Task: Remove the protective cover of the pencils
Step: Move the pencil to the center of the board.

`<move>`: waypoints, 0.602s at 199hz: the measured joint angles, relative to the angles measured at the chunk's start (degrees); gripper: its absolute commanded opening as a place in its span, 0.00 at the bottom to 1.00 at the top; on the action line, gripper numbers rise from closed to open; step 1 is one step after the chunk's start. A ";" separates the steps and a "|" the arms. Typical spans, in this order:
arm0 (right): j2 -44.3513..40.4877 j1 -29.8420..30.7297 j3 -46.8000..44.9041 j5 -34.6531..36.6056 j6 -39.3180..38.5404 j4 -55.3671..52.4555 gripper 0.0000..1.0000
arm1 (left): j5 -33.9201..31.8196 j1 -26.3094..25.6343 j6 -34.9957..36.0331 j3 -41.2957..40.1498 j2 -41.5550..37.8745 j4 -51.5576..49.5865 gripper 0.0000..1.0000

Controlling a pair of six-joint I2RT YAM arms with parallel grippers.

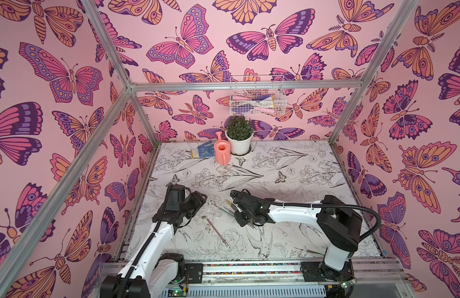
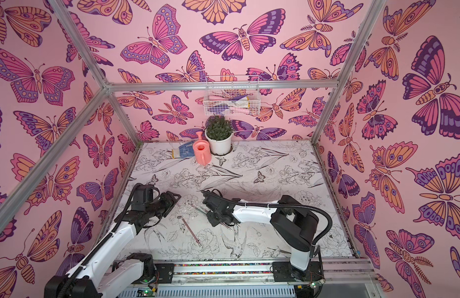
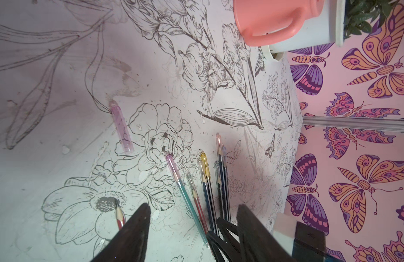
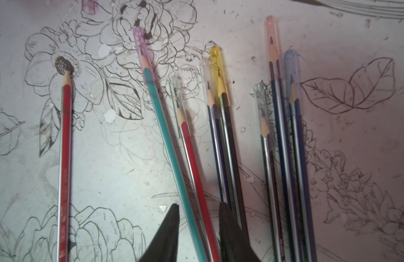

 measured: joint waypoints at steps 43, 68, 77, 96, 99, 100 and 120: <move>1.57 0.00 0.00 -1.33 0.04 0.46 0.29 | -0.61 -0.61 -0.92 -0.57 -0.92 0.22 0.64; 2.82 0.02 0.00 -2.38 0.11 0.79 0.29 | -0.81 -0.72 -1.40 -1.03 -0.94 0.39 0.64; 2.86 0.02 0.02 -2.64 0.17 1.07 0.29 | -0.83 -0.79 -1.44 -1.11 -0.92 0.50 0.64; 2.86 0.09 0.04 -3.06 0.20 1.29 0.29 | -0.83 -0.83 -1.62 -1.29 -0.50 1.07 0.64; 2.86 0.11 0.04 -3.04 0.20 1.29 0.29 | -0.81 -0.83 -1.64 -1.31 -0.46 1.20 0.64; 2.86 0.11 0.07 -3.04 0.20 1.29 0.29 | -0.81 -0.83 -1.66 -1.33 -0.42 1.25 0.64; 2.86 0.13 0.13 -3.02 0.20 1.27 0.29 | -0.81 -0.83 -1.90 -1.62 -0.13 1.68 0.64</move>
